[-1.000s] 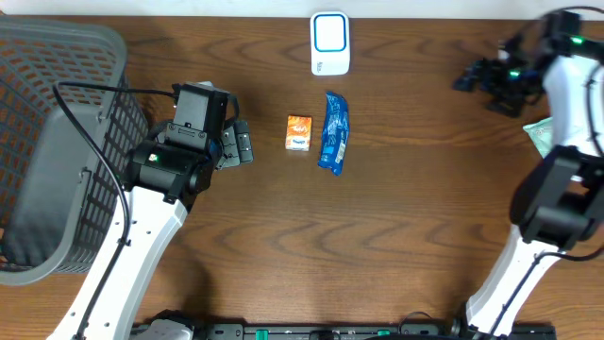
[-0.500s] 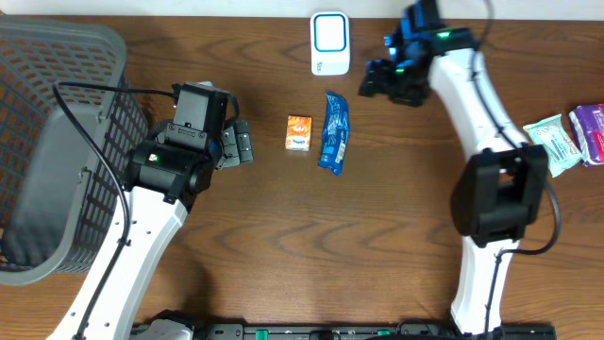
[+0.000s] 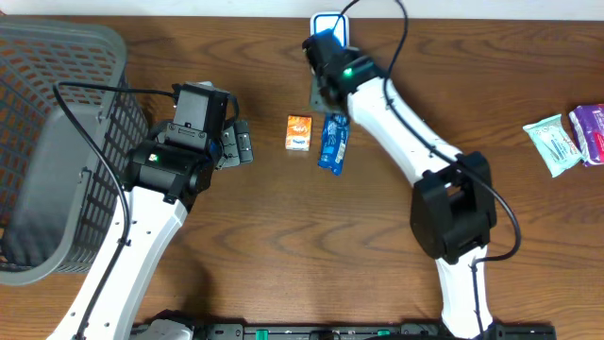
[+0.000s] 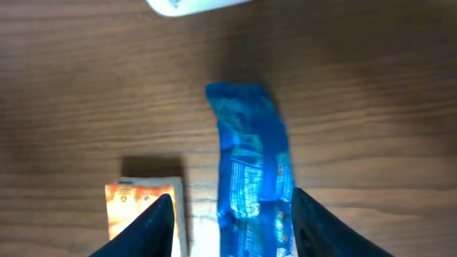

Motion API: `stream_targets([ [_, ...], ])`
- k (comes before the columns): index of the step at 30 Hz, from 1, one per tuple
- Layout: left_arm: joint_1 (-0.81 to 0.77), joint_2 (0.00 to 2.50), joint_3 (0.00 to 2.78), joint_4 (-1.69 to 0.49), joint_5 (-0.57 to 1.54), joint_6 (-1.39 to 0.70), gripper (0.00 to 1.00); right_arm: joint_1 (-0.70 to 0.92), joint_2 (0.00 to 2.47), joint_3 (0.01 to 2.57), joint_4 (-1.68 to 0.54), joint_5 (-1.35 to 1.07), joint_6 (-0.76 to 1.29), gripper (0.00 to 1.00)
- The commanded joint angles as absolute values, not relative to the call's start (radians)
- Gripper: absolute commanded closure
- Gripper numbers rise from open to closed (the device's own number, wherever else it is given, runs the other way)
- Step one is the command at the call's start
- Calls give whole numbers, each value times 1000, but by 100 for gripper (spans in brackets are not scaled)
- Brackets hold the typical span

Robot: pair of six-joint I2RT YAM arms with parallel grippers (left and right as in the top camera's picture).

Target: Scan the item barcode

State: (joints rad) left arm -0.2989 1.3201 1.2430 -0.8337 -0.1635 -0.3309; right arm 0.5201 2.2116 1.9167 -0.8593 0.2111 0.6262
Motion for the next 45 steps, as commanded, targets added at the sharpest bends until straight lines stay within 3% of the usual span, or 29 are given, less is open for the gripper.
stream_targets([
  [1,-297,1322,1248,-837,-169,-311,2,542,2212,1845,-826,333,702,53],
  [6,-297,1322,1248,-837,-169,-311,2,544,2212,1769,-764,353,726,58],
  [23,-297,1322,1248,-837,-169,-311,2,542,2212,1560,-506,355,664,51],
  [32,-297,1322,1248,-837,-169,-311,2,490,2212,1541,-603,521,664,51],
  [45,-297,1322,1248,-837,-169,-311,2,464,2212,1730,-832,447,623,46],
])
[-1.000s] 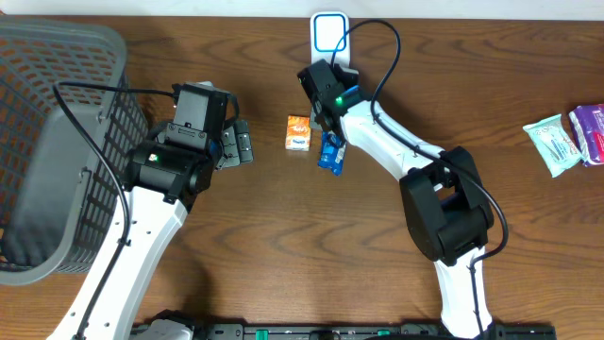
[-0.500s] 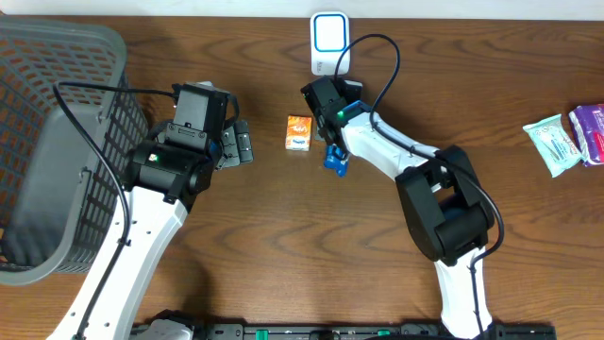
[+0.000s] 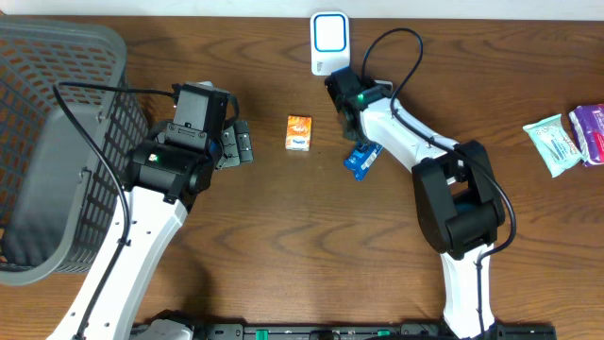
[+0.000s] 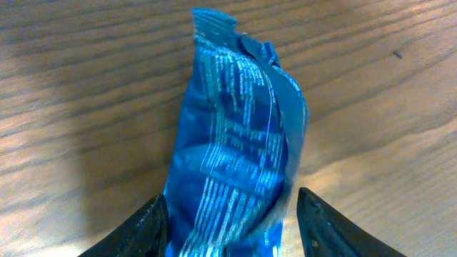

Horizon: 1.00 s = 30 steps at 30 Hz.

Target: Scan the item barcode

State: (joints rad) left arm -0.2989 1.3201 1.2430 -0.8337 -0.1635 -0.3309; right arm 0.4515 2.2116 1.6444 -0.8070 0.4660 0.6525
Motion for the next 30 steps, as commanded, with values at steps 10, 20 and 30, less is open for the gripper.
stream_targets([
  [10,-297,1322,1248,-837,-169,-311,2,459,2216,1784,-950,344,668,46],
  [20,-297,1322,1248,-837,-169,-311,2,455,2227,1649,-892,387,752,48],
  [30,-297,1322,1248,-837,-169,-311,2,440,2228,1517,-730,364,751,65],
])
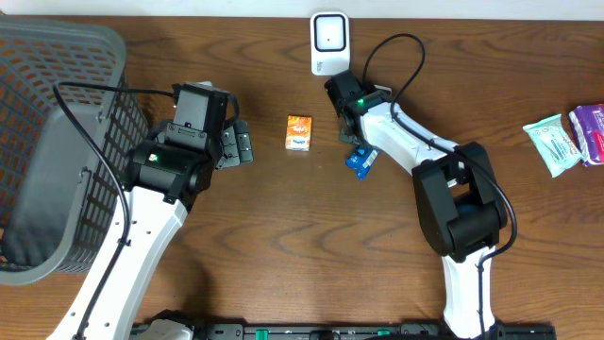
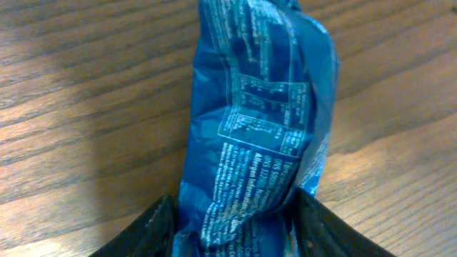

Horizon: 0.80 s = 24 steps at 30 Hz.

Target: Scan the item barcode

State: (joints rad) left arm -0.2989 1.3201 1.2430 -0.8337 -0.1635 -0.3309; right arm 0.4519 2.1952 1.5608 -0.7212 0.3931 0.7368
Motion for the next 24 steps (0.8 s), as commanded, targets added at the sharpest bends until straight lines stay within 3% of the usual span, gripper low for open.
stream_targets([
  [1,-297,1322,1248,-837,-169,-311,2,437,2227,1522,-731,341,741,78],
  [4,-297,1322,1248,-837,-169,-311,2,426,2227,1562,-746,239,689,99],
  [10,-297,1322,1248,-837,-169,-311,2,374,2220,1703,-839,-4,596,99],
  [14,-297,1322,1248,-837,-169,-311,2,311,2220,1776,-863,-327,463,99],
  [24,-297,1322,1248,-837,-169,-311,2,139,2221,1727,-831,-977,231,99],
])
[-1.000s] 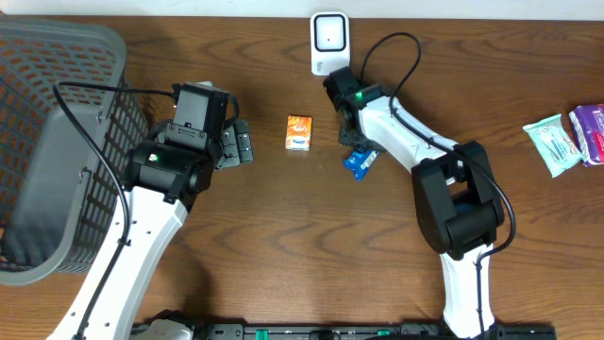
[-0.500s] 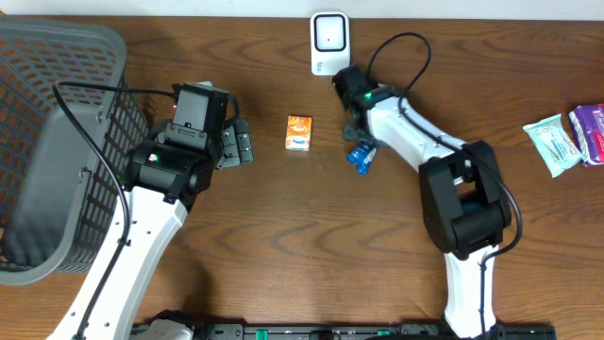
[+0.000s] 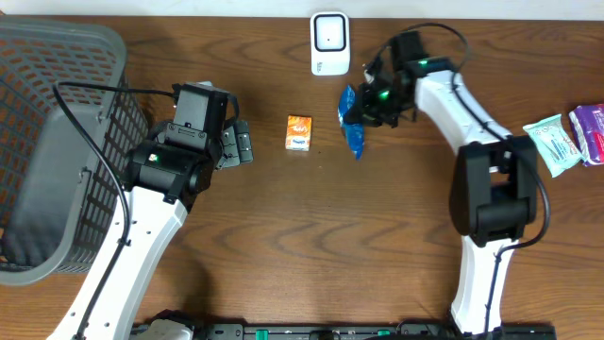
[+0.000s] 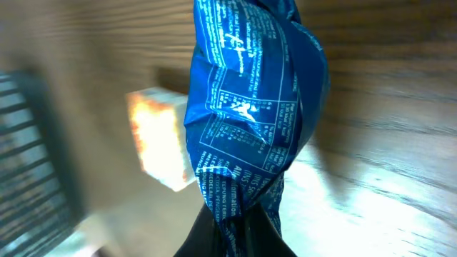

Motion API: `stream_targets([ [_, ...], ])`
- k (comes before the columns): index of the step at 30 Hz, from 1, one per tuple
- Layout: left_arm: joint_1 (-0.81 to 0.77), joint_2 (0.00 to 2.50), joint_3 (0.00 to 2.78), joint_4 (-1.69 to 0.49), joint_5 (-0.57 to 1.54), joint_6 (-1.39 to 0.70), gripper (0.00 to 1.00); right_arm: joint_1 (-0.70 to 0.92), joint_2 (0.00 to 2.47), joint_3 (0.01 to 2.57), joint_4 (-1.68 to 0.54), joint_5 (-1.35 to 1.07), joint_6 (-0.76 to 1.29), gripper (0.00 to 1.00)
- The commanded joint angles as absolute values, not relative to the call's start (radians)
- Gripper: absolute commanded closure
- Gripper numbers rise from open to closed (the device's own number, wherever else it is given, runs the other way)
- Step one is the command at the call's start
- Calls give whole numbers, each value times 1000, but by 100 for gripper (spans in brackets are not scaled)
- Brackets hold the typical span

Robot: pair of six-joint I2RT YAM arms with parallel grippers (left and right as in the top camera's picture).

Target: Scan the item barcode

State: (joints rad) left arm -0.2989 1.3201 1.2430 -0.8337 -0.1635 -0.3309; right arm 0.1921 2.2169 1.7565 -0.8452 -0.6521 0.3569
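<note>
My right gripper is shut on a blue foil packet, holding it off the table just below and right of the white barcode scanner at the back edge. The right wrist view shows the packet filling the middle, printed side toward the camera, pinched at its lower end between the dark fingers. A small orange box lies on the table to the left of the packet, blurred behind it as the orange box. My left gripper hovers left of the box, its jaws close together with nothing held.
A grey mesh basket fills the far left. Several wrapped packets lie at the right edge. The wooden table stretches toward the front.
My right gripper has closed on the blue packet and raised it; the arm has swung round to the right, and the packet now hangs upright nearer the scanner.
The blue packet first lay beside the orange box with my right gripper open above it. Then the packet sat further right, the open fingers straddling it at table level. Now it is gripped and lifted. The left arm has stayed still throughout.
</note>
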Motion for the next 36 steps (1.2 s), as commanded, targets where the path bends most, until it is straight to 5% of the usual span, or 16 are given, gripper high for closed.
stream_targets([
  [1,-297,1322,1248,-837,-169,-311,2,128,2221,1709,-820,-1021,215,99],
  [11,-297,1322,1248,-837,-169,-311,2,15,2224,1361,-480,-1135,363,97],
  [13,-297,1322,1248,-837,-169,-311,2,-26,2224,1341,-468,-1090,365,83],
  [22,-297,1322,1248,-837,-169,-311,2,-179,2150,1396,-606,-926,346,51],
  [31,-297,1322,1248,-837,-169,-311,2,-101,1933,1422,-731,-678,249,49],
  [36,-297,1322,1248,-837,-169,-311,2,11,1906,1420,-742,-537,231,33],
])
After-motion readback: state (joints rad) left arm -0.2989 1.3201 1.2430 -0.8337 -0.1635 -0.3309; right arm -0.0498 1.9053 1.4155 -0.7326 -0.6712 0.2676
